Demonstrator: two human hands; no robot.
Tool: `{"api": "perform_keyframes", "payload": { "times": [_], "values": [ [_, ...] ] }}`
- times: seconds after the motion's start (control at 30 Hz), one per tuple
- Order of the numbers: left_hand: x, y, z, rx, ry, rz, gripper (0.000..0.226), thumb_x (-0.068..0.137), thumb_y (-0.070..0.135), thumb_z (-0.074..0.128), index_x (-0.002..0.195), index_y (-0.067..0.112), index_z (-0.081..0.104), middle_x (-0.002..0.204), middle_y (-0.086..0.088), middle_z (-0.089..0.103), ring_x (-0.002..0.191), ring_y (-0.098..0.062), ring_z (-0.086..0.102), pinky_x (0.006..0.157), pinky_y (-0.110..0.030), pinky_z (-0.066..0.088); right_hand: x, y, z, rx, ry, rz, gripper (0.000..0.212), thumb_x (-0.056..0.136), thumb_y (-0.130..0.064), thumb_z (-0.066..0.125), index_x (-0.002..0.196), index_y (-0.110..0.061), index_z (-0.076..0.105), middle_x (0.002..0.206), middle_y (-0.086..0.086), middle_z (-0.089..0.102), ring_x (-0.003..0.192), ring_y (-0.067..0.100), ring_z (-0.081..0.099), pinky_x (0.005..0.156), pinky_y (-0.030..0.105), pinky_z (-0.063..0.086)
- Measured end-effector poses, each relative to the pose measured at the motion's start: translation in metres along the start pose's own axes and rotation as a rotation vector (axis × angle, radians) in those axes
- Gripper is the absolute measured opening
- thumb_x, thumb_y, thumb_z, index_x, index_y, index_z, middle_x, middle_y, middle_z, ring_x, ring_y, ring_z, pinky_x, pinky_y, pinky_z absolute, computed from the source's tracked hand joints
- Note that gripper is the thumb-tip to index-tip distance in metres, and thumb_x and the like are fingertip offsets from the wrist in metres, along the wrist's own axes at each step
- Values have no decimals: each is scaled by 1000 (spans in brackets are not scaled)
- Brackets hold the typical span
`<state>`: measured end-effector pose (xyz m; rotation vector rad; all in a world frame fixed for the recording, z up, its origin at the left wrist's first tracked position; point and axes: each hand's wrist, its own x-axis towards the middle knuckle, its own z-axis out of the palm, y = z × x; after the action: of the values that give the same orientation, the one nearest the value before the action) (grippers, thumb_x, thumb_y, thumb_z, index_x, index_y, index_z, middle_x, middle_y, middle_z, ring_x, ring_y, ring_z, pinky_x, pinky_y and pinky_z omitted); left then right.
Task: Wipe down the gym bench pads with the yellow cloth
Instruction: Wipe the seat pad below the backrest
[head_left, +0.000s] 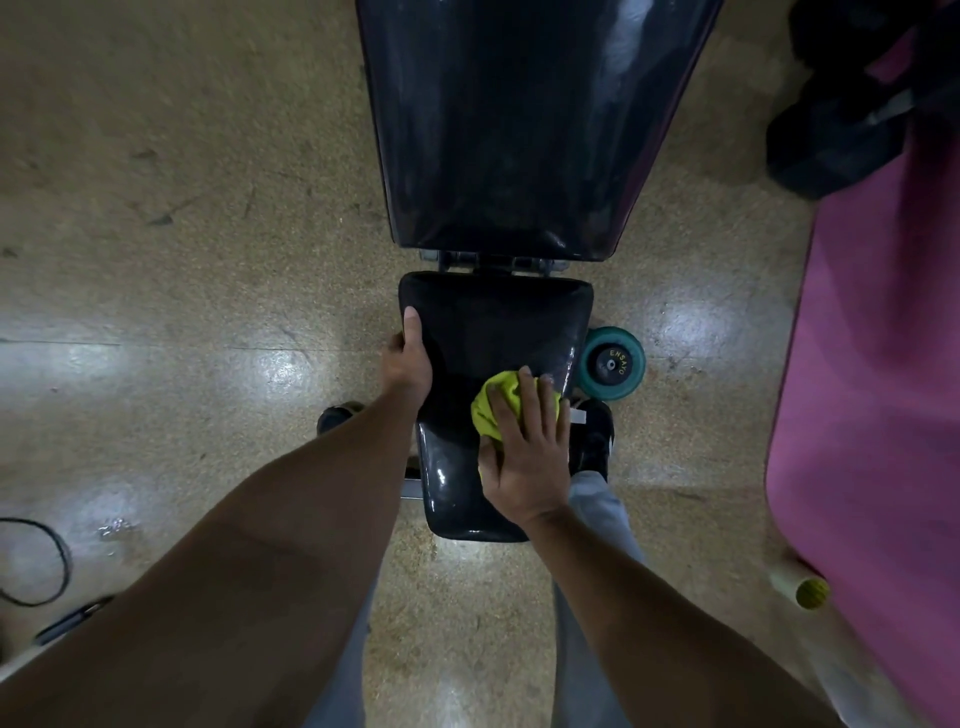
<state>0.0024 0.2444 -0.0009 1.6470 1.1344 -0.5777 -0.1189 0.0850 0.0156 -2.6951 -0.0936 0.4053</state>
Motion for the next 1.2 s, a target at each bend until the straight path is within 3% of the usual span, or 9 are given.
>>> {"api": "perform_keyframes", "payload": {
  "times": [0.13, 0.23, 0.4, 0.6, 0.77, 0.97, 1.2],
  "values": [
    [-6, -5, 0, 6, -27, 7, 69, 103, 62, 29, 135, 9, 60, 138, -14, 60, 130, -33, 53, 97, -30, 36, 16, -2, -5, 12, 0, 107, 65, 91, -43, 42, 154, -25, 38, 169, 13, 17, 157, 38, 10, 124, 62, 14],
    [-9, -4, 0, 18, -7, -6, 71, 101, 65, 29, 137, 11, 59, 140, -14, 59, 132, -34, 52, 104, -34, 38, 24, -14, -6, -9, -23, 91, 65, 92, -44, 42, 153, -24, 39, 169, 14, 16, 157, 39, 9, 126, 59, 8],
    [-10, -2, -2, 30, -13, -37, 73, 100, 67, 30, 139, 12, 57, 143, -13, 57, 133, -35, 50, 111, -41, 36, 16, -6, -6, -23, -80, -91, 62, 92, -42, 46, 151, -23, 44, 169, 13, 18, 157, 38, 9, 124, 62, 13],
    [-12, -2, -3, 64, -19, -38, 76, 99, 69, 26, 139, 12, 56, 144, -13, 56, 133, -35, 50, 111, -42, 34, 40, -18, -10, -41, -73, -12, 64, 93, -44, 40, 154, -24, 38, 170, 13, 13, 157, 36, 5, 125, 59, 5],
    [-11, 4, -8, 119, -58, -64, 83, 98, 72, 23, 146, 10, 49, 150, -17, 49, 139, -37, 45, 116, -44, 31, 15, -17, -2, -35, -90, -207, 61, 91, -38, 52, 149, -22, 46, 169, 12, 19, 157, 36, 10, 124, 62, 12],
    [-10, 4, -11, 168, -104, -71, 86, 97, 74, 18, 148, 11, 46, 152, -18, 46, 139, -37, 44, 117, -46, 31, 27, -33, -5, -39, -97, -89, 60, 91, -38, 45, 148, -23, 45, 169, 11, 19, 157, 36, 9, 125, 61, 11],
    [-10, 6, -11, 138, -112, -77, 85, 97, 73, 18, 149, 12, 47, 151, -17, 48, 139, -37, 45, 116, -46, 32, -7, -36, 1, -40, -80, -294, 55, 90, -35, 54, 143, -19, 54, 165, 14, 30, 155, 38, 19, 122, 63, 18]
  ]
}}
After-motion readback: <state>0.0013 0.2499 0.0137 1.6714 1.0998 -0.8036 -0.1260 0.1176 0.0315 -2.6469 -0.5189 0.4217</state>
